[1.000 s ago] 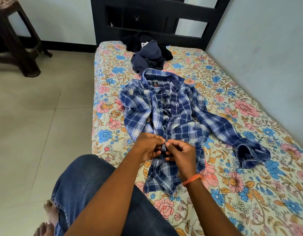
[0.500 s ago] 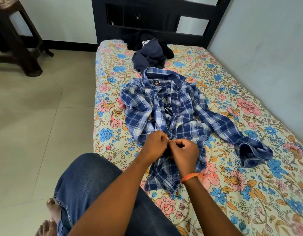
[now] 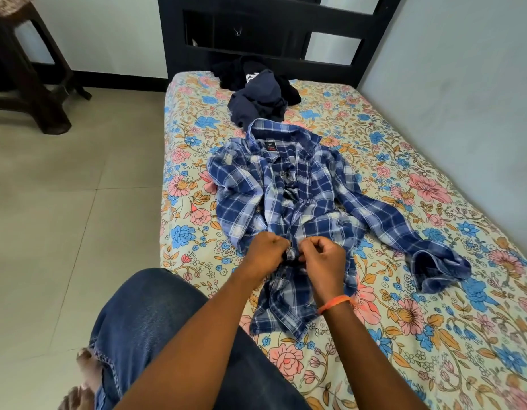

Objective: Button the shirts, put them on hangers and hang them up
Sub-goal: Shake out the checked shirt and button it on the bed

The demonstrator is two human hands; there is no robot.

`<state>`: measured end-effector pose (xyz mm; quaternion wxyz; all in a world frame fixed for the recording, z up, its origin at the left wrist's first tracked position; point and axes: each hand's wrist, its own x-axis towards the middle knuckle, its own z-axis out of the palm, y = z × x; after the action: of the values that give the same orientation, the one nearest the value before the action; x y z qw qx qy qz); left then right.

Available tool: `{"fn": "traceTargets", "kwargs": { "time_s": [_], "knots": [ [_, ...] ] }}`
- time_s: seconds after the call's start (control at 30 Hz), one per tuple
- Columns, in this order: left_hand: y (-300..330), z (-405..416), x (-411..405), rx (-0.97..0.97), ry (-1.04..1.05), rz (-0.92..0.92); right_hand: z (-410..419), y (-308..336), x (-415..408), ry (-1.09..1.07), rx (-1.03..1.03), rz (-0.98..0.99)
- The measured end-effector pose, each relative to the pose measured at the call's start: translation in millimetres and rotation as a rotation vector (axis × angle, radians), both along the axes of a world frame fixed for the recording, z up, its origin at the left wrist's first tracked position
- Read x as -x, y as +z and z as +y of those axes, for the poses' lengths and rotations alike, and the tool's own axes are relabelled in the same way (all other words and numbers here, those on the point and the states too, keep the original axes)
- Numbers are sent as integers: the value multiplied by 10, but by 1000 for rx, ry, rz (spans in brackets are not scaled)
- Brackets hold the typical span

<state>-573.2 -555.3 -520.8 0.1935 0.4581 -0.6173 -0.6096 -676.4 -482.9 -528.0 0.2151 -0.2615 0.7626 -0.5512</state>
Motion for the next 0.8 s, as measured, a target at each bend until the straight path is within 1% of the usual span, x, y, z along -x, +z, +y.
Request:
{"fn": "traceTargets", "kwargs": {
  "time_s": [0.1,0.2,0.3,0.43,0.63,0.73,0.8],
  "knots": [
    [-2,26,32,-80,-44,-5,-8,-22,33,47,-27,-18],
    [-39,20,53,-84,-42,-45,-8,-42,56,92,-71,-48],
    [-74,3,52,-49,-8,-81,-3,-61,83,128,-94,-67],
    [-132,0,54,-64,79,-55,-15,-120,93,150,-123,-35],
    [-123,-13,43,-191,174,6,-14,-160,106,146,-120,-41],
    [-97,-35,58,-335,205,56,-7,-161,89,149,-98,-33],
    [-95,-56,60,-395,197,79,-1,-158,80,156,-82,-21]
  ]
}}
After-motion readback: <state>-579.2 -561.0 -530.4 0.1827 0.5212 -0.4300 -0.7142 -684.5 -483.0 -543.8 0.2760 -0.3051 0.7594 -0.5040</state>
